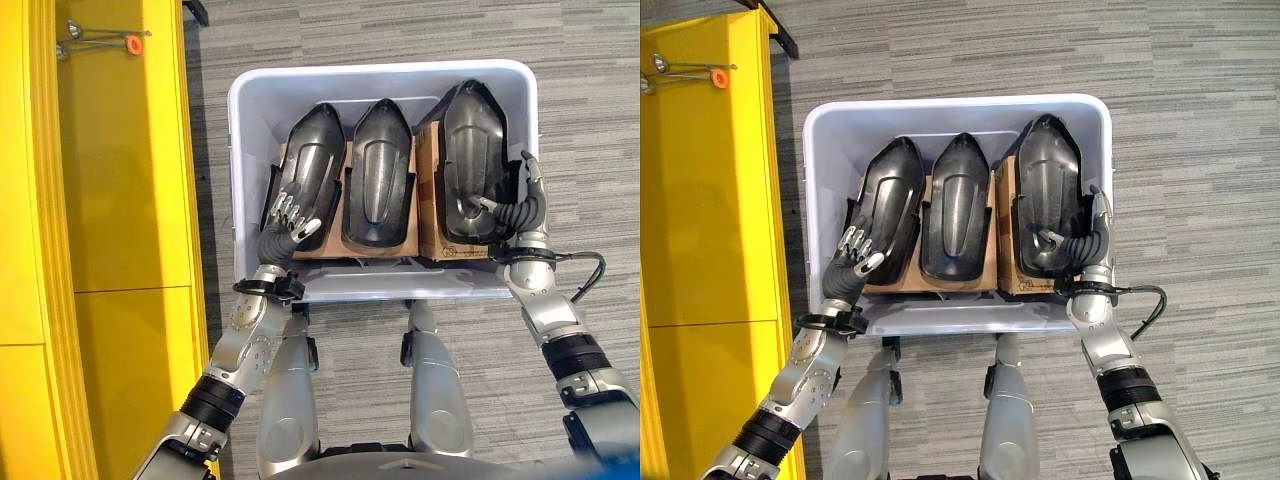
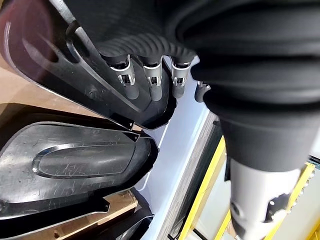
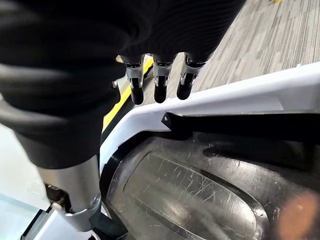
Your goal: Move parts from the plastic box to the shelf.
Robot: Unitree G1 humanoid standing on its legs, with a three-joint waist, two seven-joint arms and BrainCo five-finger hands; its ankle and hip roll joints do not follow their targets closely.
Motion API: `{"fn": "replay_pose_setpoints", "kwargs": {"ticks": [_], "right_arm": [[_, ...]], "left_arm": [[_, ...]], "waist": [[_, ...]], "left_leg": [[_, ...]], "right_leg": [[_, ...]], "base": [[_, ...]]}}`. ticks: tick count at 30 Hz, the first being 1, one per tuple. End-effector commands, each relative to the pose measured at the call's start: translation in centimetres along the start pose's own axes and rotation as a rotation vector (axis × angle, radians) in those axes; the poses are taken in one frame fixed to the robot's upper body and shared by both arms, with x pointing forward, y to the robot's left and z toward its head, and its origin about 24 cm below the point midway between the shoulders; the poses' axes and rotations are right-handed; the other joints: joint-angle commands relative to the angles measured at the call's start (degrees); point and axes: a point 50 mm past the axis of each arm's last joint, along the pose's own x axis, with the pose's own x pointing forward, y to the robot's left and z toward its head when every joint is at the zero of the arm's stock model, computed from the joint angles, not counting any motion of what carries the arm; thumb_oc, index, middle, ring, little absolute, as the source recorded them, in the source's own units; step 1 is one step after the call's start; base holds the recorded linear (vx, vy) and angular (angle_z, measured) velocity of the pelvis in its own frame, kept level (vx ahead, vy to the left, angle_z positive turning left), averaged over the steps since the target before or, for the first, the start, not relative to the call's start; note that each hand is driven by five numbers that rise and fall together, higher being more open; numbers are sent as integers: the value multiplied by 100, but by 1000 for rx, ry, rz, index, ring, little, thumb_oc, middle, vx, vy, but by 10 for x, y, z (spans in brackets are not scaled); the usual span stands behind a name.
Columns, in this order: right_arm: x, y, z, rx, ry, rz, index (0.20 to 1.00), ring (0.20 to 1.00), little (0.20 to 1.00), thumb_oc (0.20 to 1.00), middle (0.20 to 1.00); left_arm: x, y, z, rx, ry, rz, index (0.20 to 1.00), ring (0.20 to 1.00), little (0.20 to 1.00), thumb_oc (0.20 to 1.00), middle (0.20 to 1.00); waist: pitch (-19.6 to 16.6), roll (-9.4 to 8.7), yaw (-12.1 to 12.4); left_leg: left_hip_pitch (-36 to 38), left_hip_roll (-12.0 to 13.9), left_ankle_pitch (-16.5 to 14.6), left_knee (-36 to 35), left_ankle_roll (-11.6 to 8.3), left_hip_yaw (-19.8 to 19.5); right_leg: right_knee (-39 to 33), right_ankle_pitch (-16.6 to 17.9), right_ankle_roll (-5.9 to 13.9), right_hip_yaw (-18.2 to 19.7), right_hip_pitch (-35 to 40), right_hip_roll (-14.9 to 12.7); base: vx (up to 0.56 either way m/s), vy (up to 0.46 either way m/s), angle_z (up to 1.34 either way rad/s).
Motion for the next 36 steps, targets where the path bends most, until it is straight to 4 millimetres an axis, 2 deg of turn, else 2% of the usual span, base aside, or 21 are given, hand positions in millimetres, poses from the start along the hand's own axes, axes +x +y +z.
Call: {"fn": "replay_pose_setpoints", "kwargs": {"ticks": [1,21,26,36], "right_arm": [[10,-11,10,20,-53,-56,1000,1000,1000,1000,1000],[22,-25,-14,-32,76,-128,1000,1000,1000,1000,1000],[24,-11,-3,-69,28,-59,1000,1000,1000,1000,1000],[2,25,23,-49,-122,120,1000,1000,1000,1000,1000]], "left_arm": [[3,-5,13,6,-82,-26,1000,1000,1000,1000,1000],[5,-11,13,-2,-72,-65,1000,1000,1000,1000,1000],[6,-13,13,-8,-75,-69,1000,1000,1000,1000,1000],[8,-13,15,-9,-95,-46,1000,1000,1000,1000,1000]], "waist": [[-226,120,-3],[-144,279,21],[-121,308,43],[-166,241,6]], "left_leg": [[-232,98,298,80,49,19],[-393,52,312,68,62,31],[-424,60,275,95,81,28],[-505,39,253,133,81,4]], "right_leg": [[1066,-449,333,258,-198,-479],[1110,-457,303,353,-412,-449],[1145,-491,294,357,-465,-417],[1142,-513,288,330,-482,-410]], "base": [[0,0,0],[0,0,0],[0,0,0],[0,0,0]]}}
